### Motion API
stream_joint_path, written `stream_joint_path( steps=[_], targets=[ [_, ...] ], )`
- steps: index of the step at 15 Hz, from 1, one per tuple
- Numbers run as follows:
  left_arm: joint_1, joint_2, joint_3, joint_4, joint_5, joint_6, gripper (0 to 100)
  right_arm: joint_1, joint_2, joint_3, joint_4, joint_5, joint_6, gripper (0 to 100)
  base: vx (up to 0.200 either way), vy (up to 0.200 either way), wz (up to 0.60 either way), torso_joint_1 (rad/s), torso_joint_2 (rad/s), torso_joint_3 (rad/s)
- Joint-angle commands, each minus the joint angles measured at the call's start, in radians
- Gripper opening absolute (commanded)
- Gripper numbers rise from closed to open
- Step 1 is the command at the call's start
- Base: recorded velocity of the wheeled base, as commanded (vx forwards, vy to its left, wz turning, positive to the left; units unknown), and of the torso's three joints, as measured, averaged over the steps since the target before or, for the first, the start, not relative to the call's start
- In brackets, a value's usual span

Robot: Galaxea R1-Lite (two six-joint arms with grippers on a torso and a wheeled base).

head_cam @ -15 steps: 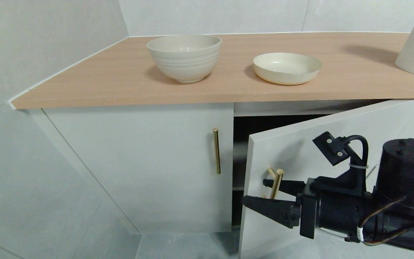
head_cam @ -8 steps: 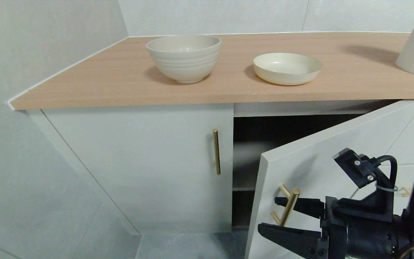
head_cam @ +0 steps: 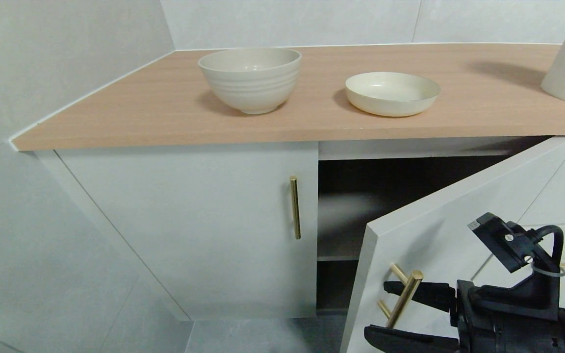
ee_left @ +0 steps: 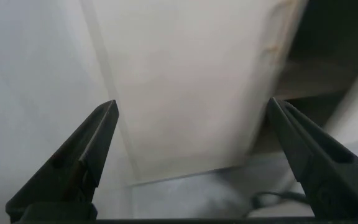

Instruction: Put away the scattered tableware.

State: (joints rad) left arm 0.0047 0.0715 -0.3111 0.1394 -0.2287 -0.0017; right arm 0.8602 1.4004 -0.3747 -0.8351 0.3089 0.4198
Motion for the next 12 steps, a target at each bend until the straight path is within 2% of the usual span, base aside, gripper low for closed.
stream_joint_path(
  steps=[1, 2, 4, 6, 7, 8, 10, 11, 12],
  targets=[
    [0.0, 0.274, -0.178, 0.022, -0.092, -0.008, 100, 0.002, -0.012, 0.0, -0.007, 0.002, -0.001, 100, 0.0, 0.0, 0.0, 0.0, 0.0, 0.0],
    [0.0, 0.395, -0.227, 0.009, -0.142, -0.008, 100, 0.002, -0.011, 0.0, -0.007, 0.002, -0.001, 100, 0.0, 0.0, 0.0, 0.0, 0.0, 0.0],
    [0.0, 0.642, -0.261, -0.078, -0.213, -0.018, 100, 0.01, -0.011, 0.002, -0.007, 0.002, -0.003, 100, 0.0, 0.0, 0.0, 0.0, 0.0, 0.0],
    [-0.018, 0.87, -0.261, -0.261, -0.227, -0.027, 100, 0.025, -0.012, 0.003, -0.007, 0.001, -0.003, 100, 0.0, 0.0, 0.0, 0.0, 0.0, 0.0],
    [-0.055, 0.973, -0.261, -0.368, -0.224, -0.046, 100, 0.025, -0.012, 0.003, -0.006, 0.001, -0.003, 100, 0.0, 0.0, 0.0, 0.0, 0.0, 0.0],
    [-0.115, 1.035, -0.263, -0.434, -0.216, -0.07, 100, 0.026, -0.011, 0.005, -0.006, 0.001, -0.003, 100, 0.0, 0.0, 0.0, 0.0, 0.0, 0.0],
    [-0.242, 1.114, -0.263, -0.485, -0.196, -0.126, 100, 0.026, -0.009, 0.007, -0.006, 0.002, -0.003, 100, 0.0, 0.0, 0.0, 0.0, 0.0, 0.0],
    [-0.279, 1.137, -0.263, -0.494, -0.195, -0.144, 100, 0.026, -0.009, 0.007, -0.006, 0.002, -0.003, 100, 0.0, 0.0, 0.0, 0.0, 0.0, 0.0],
    [-0.379, 1.199, -0.263, -0.54, -0.196, -0.195, 100, 0.026, -0.008, 0.007, -0.006, 0.002, -0.003, 100, 0.0, 0.0, 0.0, 0.0, 0.0, 0.0]
  ],
)
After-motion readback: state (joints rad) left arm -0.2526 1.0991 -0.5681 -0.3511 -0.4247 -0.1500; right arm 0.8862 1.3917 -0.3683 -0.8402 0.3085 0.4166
